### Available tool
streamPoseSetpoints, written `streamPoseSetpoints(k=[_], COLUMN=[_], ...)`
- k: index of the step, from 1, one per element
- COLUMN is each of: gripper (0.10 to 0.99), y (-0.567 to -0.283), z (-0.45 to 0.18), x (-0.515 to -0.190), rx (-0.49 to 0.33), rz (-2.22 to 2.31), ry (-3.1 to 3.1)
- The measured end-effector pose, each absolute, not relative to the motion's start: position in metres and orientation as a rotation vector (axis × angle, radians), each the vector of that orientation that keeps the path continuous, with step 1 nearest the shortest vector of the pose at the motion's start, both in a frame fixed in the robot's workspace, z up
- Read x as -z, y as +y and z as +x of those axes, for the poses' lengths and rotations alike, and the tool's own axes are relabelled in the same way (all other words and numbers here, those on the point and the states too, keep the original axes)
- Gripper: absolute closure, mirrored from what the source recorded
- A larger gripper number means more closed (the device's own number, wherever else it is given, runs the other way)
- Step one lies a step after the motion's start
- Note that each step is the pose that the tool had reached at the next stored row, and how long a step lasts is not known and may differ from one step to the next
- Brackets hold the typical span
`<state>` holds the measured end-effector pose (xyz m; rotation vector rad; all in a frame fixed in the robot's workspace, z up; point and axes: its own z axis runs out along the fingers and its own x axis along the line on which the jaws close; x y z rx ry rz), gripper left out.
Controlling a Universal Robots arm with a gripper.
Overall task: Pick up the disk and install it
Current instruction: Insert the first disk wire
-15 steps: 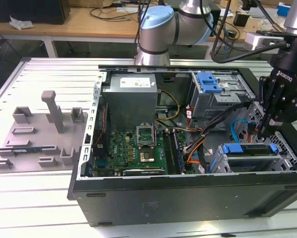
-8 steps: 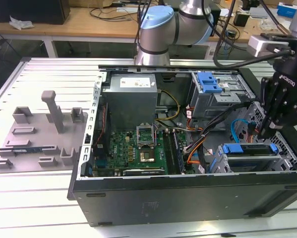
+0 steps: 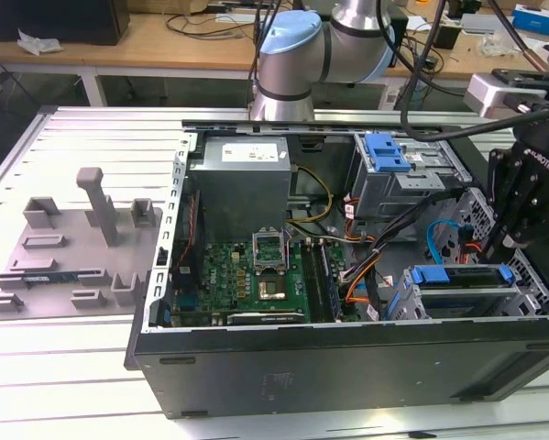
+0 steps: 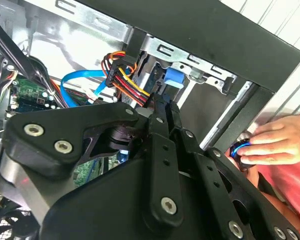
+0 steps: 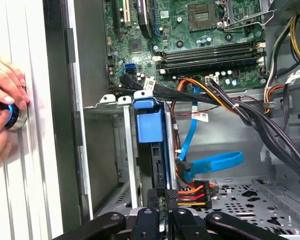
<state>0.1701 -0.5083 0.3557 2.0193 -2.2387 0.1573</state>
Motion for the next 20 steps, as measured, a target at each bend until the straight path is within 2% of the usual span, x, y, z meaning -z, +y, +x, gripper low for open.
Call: streamPoseSetpoints(k=[20], gripper=[0.922], y=[-0.5059], z=[0.17], x=[-0.3548], rx=[-0.144], rz=[1.992], ry=[-2.271])
